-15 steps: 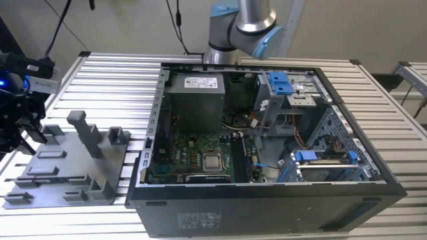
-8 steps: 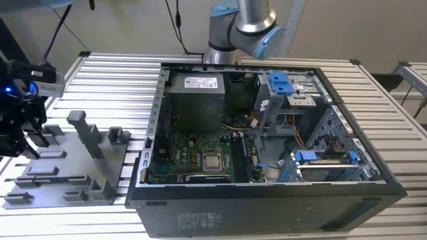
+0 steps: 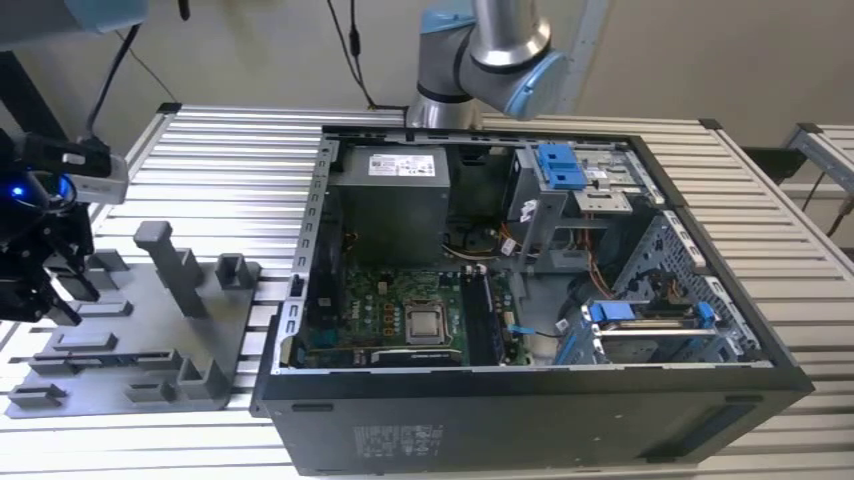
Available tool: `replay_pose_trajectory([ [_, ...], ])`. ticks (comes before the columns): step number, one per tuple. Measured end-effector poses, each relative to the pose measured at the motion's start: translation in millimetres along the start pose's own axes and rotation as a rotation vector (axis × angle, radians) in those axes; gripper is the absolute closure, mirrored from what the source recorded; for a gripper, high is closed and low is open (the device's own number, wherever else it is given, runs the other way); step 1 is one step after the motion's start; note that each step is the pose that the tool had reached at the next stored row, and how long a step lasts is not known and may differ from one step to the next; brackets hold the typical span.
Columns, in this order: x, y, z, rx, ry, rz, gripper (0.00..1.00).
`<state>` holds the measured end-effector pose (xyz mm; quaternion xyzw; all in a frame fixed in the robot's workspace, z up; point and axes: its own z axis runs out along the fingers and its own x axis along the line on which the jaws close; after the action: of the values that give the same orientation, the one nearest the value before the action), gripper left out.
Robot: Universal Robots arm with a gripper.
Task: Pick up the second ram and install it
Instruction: 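Pick up the second ram and move it above second insertion slot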
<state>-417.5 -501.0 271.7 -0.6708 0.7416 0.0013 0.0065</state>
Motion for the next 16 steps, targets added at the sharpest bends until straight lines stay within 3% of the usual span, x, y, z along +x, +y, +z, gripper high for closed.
replay_pose_trajectory([
  [7, 0.4, 3.7, 7.9, 0.0248, -0.0027, -0.007, 0.64],
  [16, 0.8, 4.9, 23.1, 0.0265, -0.0036, -0.046, 0.64],
])
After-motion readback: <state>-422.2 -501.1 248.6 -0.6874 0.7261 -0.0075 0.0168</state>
